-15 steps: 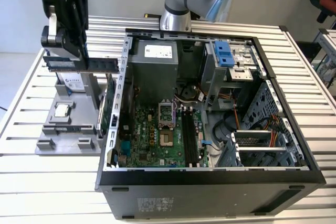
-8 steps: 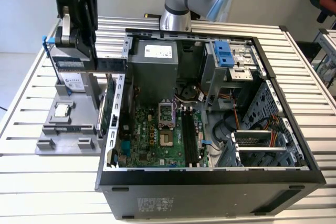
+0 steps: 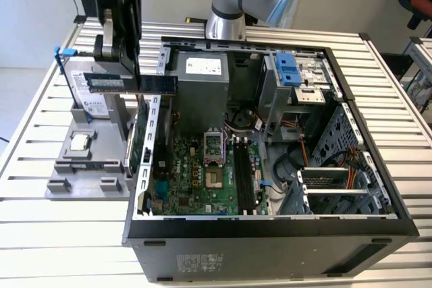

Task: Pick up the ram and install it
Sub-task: 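Pick up the ram and move it above insertion slot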

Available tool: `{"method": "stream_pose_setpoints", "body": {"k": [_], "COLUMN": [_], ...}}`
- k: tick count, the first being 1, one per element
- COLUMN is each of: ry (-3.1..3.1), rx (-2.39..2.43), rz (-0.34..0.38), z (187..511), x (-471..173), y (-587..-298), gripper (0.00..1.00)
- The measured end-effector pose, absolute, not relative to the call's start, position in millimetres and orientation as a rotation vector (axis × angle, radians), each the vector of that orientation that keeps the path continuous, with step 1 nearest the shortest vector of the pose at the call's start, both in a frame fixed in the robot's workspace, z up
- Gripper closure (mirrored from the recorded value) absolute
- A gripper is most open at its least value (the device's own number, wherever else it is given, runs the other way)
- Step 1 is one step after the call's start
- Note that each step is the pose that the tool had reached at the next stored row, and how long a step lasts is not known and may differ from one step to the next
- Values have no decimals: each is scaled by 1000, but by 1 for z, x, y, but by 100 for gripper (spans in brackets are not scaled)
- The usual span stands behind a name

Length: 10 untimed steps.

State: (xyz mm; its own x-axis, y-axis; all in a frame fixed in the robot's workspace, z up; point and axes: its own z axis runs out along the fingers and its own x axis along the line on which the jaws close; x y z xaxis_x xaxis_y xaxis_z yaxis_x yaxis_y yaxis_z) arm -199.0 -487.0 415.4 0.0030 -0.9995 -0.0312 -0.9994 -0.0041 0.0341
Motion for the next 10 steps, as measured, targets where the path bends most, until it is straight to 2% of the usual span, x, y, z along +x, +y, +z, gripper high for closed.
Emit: {"method": "stream_pose_setpoints", "body": {"k": [10], "ry": [-2214], "rx": [2221], "rz": [-76], "z": [415], "x": [-172], "y": [-487], "gripper": [100]}}
